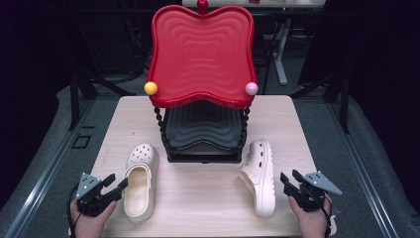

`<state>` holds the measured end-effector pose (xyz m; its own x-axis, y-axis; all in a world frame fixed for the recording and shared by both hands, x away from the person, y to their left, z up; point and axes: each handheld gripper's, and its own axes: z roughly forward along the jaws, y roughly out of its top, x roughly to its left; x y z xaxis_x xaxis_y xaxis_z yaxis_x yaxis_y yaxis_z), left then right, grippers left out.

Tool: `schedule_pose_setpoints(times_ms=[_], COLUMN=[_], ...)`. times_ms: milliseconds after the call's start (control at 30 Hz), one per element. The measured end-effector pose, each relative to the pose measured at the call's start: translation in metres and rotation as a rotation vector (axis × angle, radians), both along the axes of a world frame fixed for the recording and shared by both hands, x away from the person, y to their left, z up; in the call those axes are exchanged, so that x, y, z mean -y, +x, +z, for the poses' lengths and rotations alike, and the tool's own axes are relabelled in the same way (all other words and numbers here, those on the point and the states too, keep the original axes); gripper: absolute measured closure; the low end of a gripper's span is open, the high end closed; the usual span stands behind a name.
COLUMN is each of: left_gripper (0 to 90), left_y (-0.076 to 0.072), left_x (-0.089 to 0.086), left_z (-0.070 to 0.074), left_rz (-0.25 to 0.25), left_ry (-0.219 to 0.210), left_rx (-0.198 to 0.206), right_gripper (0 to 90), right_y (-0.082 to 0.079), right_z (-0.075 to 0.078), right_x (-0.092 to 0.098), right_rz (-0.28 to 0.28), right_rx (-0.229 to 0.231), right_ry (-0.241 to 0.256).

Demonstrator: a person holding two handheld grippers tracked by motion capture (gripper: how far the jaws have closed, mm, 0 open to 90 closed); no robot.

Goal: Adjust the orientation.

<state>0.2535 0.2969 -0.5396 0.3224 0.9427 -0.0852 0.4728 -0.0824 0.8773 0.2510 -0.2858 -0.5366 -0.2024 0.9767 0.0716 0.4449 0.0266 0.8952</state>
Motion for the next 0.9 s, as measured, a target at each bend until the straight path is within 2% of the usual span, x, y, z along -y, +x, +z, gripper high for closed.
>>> schedule_pose_setpoints(times_ms=[167, 267, 500, 767, 900], left_gripper=[48.1, 48.6, 51.8, 59.0, 63.5], left_y=[0.000, 0.001, 0.001, 0.004, 0.009], left_x=[0.002, 0.005, 0.006, 0.010, 0.017], left_z=[0.002, 0.002, 0.002, 0.002, 0.002], left_rz=[0.002, -0.002, -0.005, -0.019, -0.026], left_ry=[0.025, 0.053, 0.069, 0.092, 0.129], left_rx=[-0.006, -0.012, -0.013, -0.017, -0.017], right_gripper=[52.4, 52.7, 52.6, 53.5, 53.8], right_y=[-0.001, 0.000, 0.000, 0.000, 0.002], right_z=[0.002, 0.001, 0.002, 0.002, 0.001], right_x=[-0.002, -0.002, -0.004, -0.003, -0.003], right_rz=[-0.008, -0.012, -0.022, -0.023, -0.023], right_rx=[-0.006, -0.015, -0.013, -0.024, -0.032], right_ry=[-0.013, -0.020, -0.036, -0.018, -0.010])
